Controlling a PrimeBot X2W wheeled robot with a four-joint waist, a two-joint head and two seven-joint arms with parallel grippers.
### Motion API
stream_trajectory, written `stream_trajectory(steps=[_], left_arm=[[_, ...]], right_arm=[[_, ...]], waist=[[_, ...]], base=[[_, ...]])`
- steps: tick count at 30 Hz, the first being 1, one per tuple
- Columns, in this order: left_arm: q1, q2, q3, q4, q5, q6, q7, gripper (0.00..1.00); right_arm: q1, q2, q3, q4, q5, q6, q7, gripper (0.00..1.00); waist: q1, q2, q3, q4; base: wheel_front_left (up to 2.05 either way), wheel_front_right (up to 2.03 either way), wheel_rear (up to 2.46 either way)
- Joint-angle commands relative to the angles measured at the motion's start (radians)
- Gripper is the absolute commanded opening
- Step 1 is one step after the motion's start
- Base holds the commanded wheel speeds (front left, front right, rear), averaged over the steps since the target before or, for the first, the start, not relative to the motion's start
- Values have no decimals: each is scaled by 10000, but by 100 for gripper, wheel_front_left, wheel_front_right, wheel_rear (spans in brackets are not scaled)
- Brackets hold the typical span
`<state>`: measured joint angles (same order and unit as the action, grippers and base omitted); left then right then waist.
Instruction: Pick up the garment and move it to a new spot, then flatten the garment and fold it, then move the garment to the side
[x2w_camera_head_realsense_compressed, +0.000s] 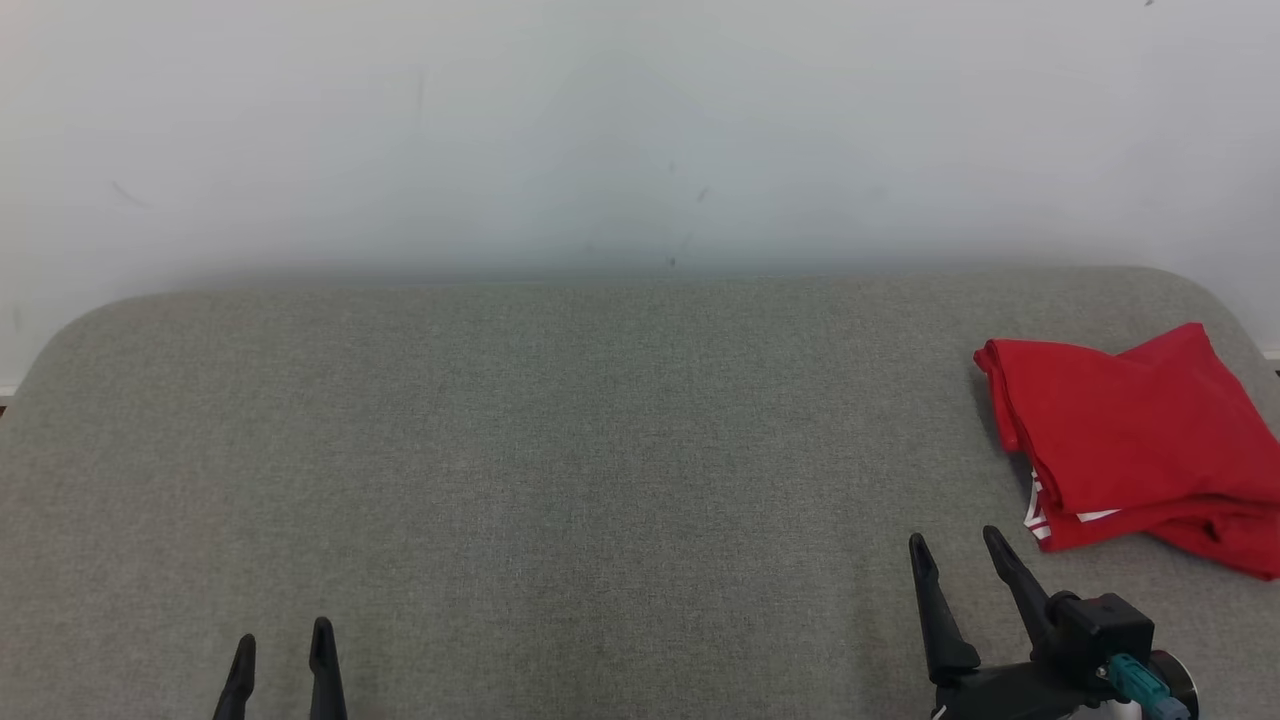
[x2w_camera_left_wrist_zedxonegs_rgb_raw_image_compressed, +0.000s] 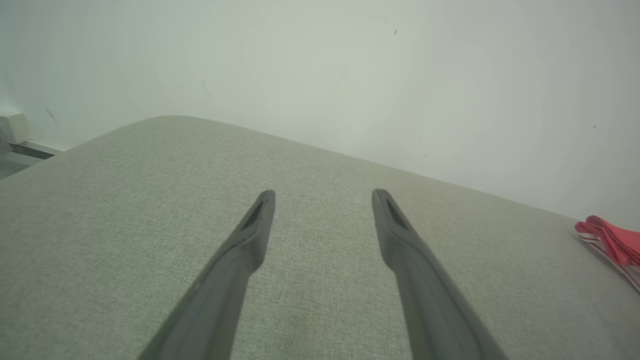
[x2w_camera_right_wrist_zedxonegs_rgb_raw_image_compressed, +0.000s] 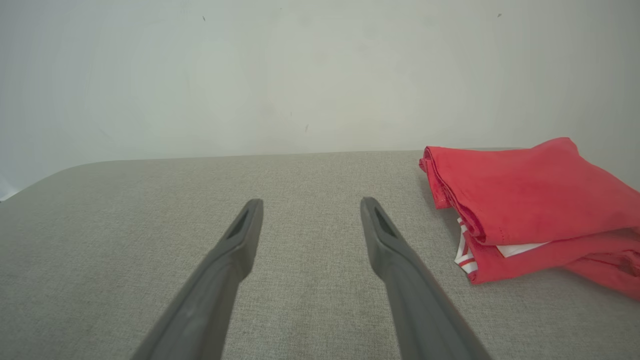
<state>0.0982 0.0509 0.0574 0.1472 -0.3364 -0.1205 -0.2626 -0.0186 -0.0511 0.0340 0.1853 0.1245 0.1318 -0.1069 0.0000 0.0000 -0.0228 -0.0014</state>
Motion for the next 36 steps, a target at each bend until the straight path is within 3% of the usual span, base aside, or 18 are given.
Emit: stream_trajectory(steps=[1, 3, 4, 12, 36], left_arm=[[29, -7, 37, -46, 14, -9, -23, 100], [51, -7, 54, -63, 29, -12, -23, 100], [8, -2, 50, -5, 1, 0, 2, 0], [-12, -61, 59, 440, -486, -4, 204, 0], [-553, -35, 125, 443, -4372, -35, 1339, 0]], right_arm=[[-33, 11, 11, 28, 48, -26, -26, 100], [-35, 11, 19, 34, 38, -26, -9, 100], [2, 0, 19, 18, 1, 2, 9, 0], [232, 9, -18, 414, 538, 1, 88, 0], [176, 4, -535, 128, 5091, -3, 726, 0]], waist=[[0, 0, 3, -5], [0, 0, 10, -4], [0, 0, 10, -4], [0, 0, 15, -4], [0, 0, 64, 0]], base=[[0, 0, 0], [0, 0, 0], [0, 0, 0], [0, 0, 0], [0, 0, 0]])
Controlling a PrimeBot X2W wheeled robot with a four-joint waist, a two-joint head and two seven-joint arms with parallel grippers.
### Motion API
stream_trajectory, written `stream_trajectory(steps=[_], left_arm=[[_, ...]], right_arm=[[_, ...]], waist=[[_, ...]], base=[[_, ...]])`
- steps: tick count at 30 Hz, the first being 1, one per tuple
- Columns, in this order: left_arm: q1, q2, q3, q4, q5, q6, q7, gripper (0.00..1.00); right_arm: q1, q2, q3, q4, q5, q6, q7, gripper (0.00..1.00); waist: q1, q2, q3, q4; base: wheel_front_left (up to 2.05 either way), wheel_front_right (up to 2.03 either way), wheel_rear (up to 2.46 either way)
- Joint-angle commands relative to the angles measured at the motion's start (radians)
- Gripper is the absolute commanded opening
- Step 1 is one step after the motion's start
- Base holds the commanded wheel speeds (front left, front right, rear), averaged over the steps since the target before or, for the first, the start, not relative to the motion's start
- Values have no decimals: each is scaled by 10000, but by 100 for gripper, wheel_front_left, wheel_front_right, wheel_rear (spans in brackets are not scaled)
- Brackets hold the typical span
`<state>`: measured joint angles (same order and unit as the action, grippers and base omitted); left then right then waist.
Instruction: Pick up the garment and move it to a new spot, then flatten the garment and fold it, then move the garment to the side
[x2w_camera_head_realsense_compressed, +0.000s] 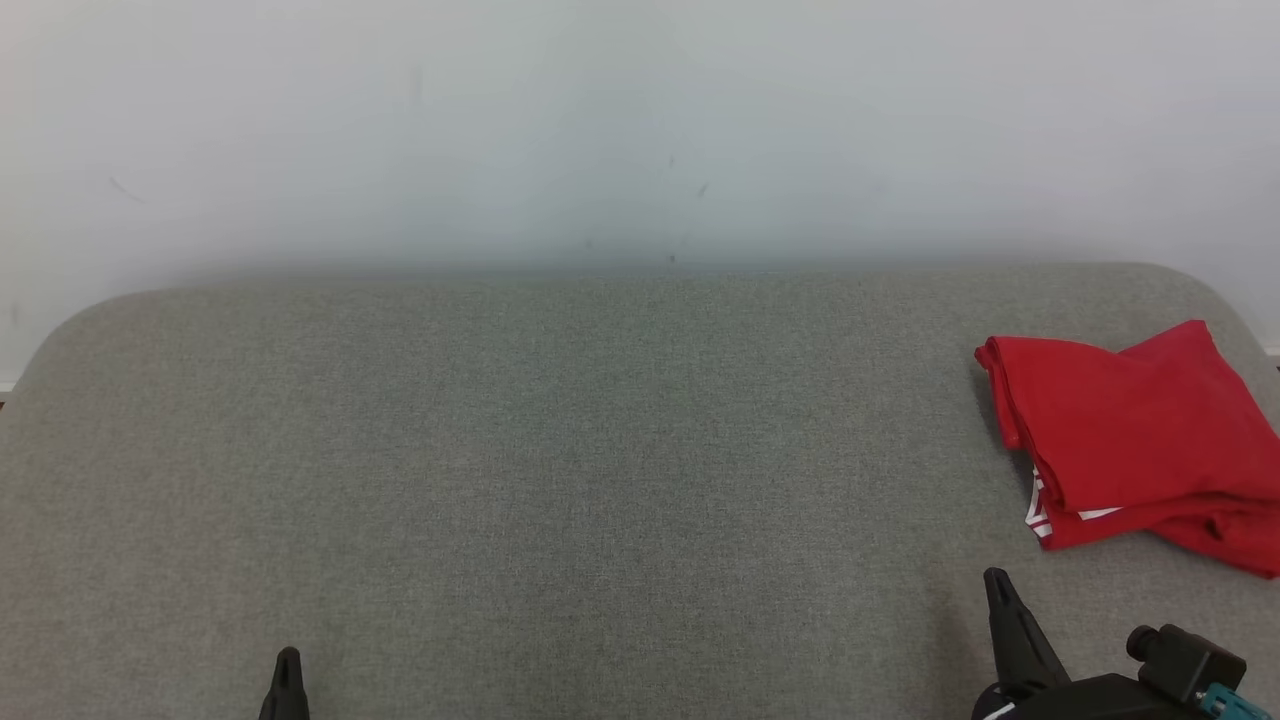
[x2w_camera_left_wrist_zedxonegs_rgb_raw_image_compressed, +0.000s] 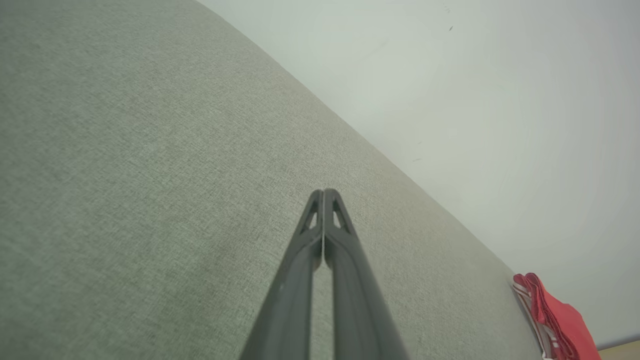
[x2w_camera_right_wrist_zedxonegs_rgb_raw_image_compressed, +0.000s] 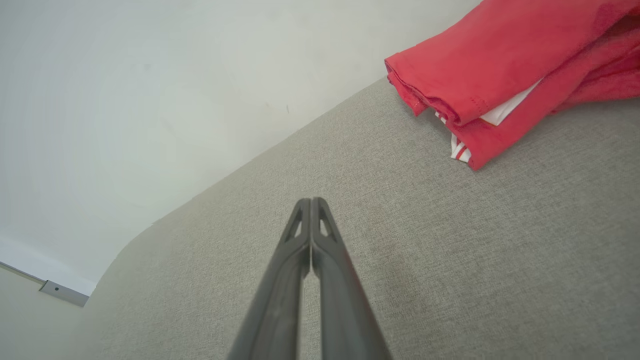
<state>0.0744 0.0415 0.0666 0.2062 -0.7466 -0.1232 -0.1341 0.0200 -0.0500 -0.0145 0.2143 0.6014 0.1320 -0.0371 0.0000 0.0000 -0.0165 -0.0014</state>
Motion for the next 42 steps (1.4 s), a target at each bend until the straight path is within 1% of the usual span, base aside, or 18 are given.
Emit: stream_trajectory(steps=[1, 19, 42], left_arm=[[-334, 60, 35, -147, -410, -10, 93, 0], [-627, 75, 76, -136, -2572, -33, 737, 0], [-902, 90, 117, -118, -4775, -58, 1383, 0]], right_arm=[[-213, -8, -68, -171, 476, -5, 52, 0], [-257, -9, -358, -327, 3015, -9, 414, 0], [-274, -9, -649, -465, 5571, -12, 781, 0]], waist=[[0, 0, 4, 1], [0, 0, 39, 3], [0, 0, 83, 6]], base=[[0, 0, 0], [0, 0, 0], [0, 0, 0]])
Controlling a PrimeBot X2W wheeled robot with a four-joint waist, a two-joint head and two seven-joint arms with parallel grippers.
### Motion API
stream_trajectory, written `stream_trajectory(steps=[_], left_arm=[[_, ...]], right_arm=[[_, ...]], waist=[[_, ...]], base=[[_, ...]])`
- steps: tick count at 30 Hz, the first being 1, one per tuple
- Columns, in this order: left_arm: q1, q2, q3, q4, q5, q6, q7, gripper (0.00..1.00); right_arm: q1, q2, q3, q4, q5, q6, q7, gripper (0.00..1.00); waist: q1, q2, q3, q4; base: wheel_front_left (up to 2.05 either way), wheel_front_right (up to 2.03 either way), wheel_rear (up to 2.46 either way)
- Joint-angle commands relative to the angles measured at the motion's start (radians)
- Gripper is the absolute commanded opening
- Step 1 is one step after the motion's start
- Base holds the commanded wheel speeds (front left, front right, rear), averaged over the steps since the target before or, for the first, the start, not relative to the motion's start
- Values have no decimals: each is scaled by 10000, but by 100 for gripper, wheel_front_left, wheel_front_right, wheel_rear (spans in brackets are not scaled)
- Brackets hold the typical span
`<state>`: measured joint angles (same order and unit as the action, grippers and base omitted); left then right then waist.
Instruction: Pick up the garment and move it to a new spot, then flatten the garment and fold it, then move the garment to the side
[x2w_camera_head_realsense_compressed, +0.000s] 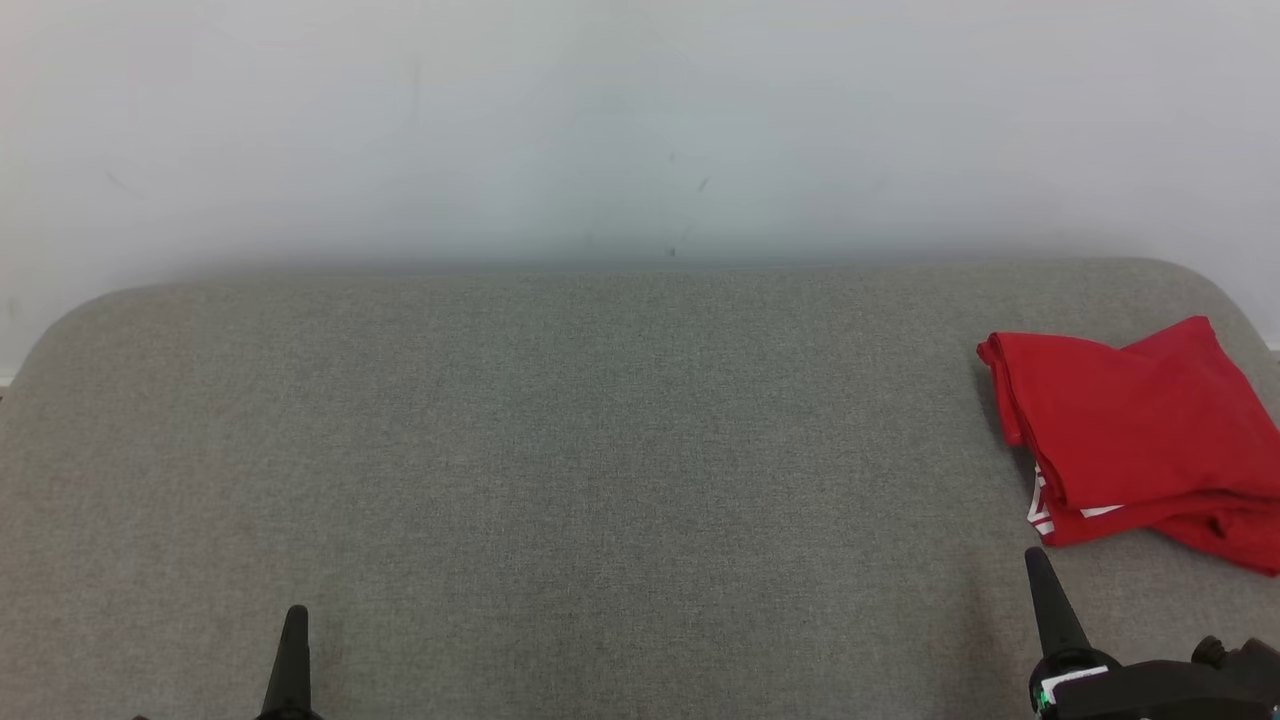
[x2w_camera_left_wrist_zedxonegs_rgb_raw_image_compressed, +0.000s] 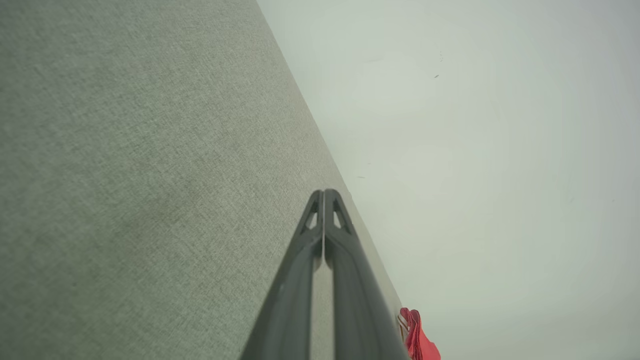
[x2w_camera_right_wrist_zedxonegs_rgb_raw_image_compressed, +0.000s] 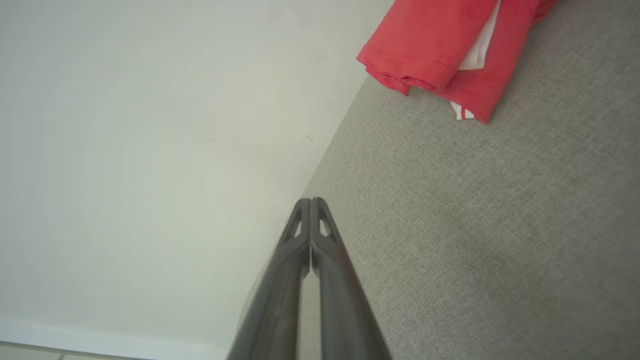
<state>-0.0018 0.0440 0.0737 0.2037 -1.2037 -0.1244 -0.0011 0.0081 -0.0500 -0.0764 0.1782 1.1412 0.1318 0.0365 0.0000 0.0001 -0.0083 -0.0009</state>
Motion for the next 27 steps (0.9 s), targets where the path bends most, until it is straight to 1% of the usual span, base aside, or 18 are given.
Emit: stream_trajectory(steps=[1, 15, 27], left_arm=[[-156, 66, 48, -91, -283, -47, 77, 0], [-316, 73, 70, -83, -1461, -63, 419, 0], [-447, 78, 86, -73, -2258, -76, 667, 0]], right_arm=[[-143, -9, -41, -112, 284, -11, 59, 0], [-153, -8, -202, -198, 1648, -13, 250, 0], [-165, -8, -309, -237, 2599, -15, 394, 0]], waist=[[0, -1, 3, 1], [0, -1, 30, 3], [0, -1, 52, 4]], base=[[0, 0, 0], [0, 0, 0], [0, 0, 0]])
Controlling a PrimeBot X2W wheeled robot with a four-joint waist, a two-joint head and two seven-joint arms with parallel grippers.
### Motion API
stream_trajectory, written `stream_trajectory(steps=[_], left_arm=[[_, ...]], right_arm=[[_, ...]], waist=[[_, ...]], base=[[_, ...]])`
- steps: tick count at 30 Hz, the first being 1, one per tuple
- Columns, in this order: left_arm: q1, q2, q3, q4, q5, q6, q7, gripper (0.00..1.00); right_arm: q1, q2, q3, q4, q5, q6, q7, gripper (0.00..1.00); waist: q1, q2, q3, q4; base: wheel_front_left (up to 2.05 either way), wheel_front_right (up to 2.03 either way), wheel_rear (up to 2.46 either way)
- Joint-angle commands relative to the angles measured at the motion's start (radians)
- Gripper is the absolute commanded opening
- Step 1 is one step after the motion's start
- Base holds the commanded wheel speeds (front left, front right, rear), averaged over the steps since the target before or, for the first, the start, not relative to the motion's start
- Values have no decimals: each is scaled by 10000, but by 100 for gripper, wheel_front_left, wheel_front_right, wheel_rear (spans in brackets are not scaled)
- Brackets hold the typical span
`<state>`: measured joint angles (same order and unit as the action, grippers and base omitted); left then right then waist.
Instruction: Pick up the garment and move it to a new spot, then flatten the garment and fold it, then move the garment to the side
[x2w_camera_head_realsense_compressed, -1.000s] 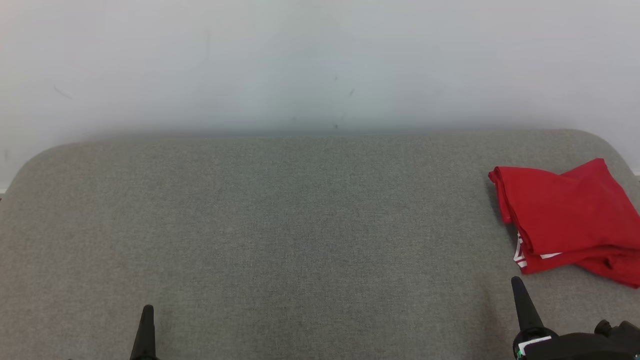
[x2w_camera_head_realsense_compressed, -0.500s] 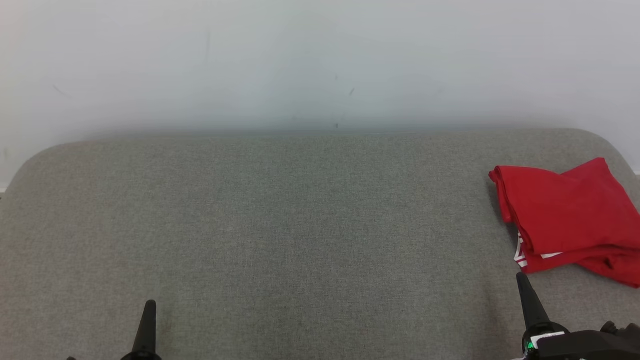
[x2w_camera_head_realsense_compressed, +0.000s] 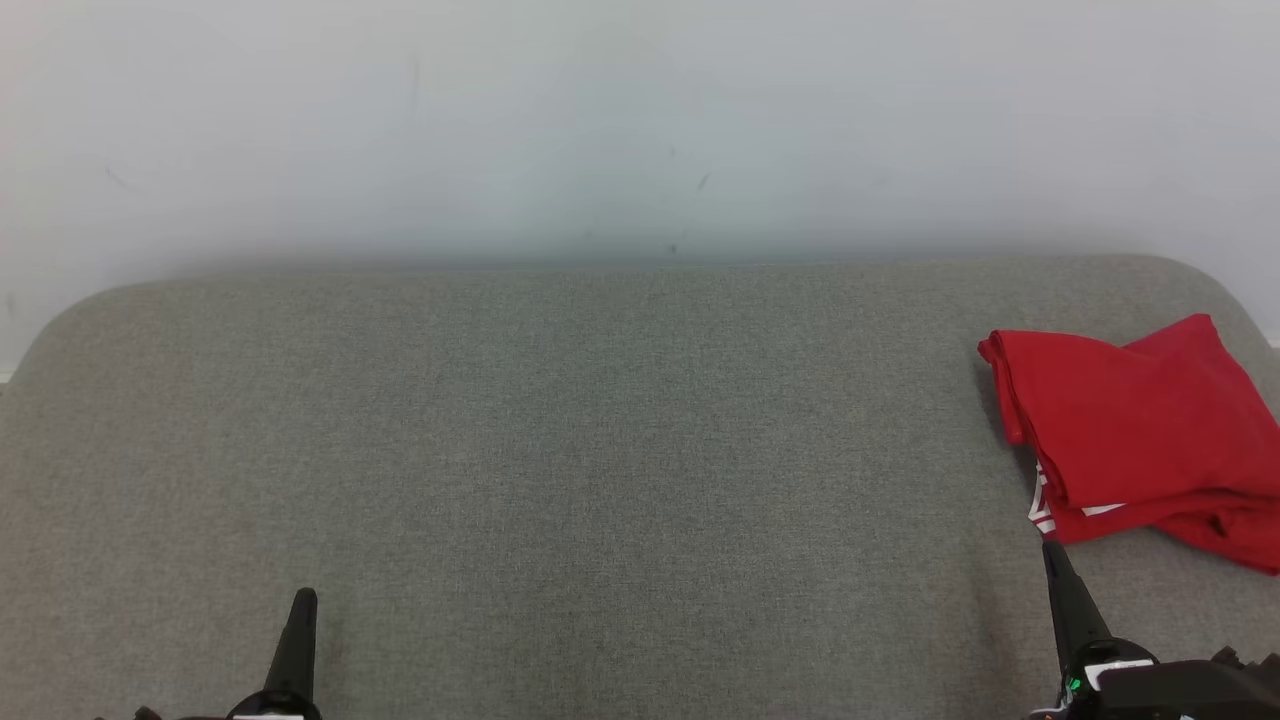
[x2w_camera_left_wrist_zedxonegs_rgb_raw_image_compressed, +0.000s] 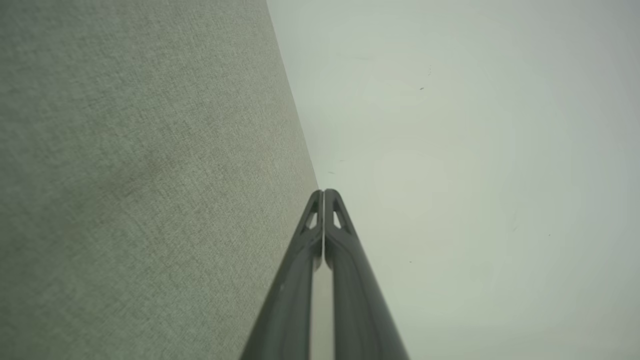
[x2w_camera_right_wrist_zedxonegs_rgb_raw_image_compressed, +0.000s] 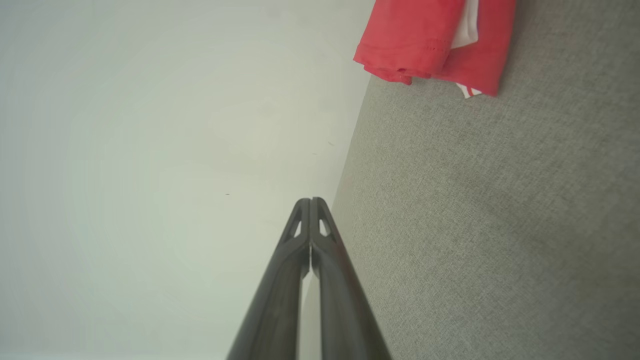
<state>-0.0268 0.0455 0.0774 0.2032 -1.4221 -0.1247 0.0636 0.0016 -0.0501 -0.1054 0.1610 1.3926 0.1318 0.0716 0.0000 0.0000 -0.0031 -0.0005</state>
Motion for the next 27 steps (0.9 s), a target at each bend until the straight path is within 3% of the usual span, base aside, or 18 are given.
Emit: stream_trajectory(steps=[1, 27], left_arm=[[-210, 63, 51, -68, -155, -73, 37, 0], [-423, 74, 82, -43, -1881, -77, 555, 0]], right_arm=[[-101, -6, -30, -69, 172, -15, 60, 0], [-127, -5, -267, -169, 2211, -20, 339, 0]], waist=[[0, 0, 1, 0], [0, 0, 54, 4]], base=[[0, 0, 0], [0, 0, 0]])
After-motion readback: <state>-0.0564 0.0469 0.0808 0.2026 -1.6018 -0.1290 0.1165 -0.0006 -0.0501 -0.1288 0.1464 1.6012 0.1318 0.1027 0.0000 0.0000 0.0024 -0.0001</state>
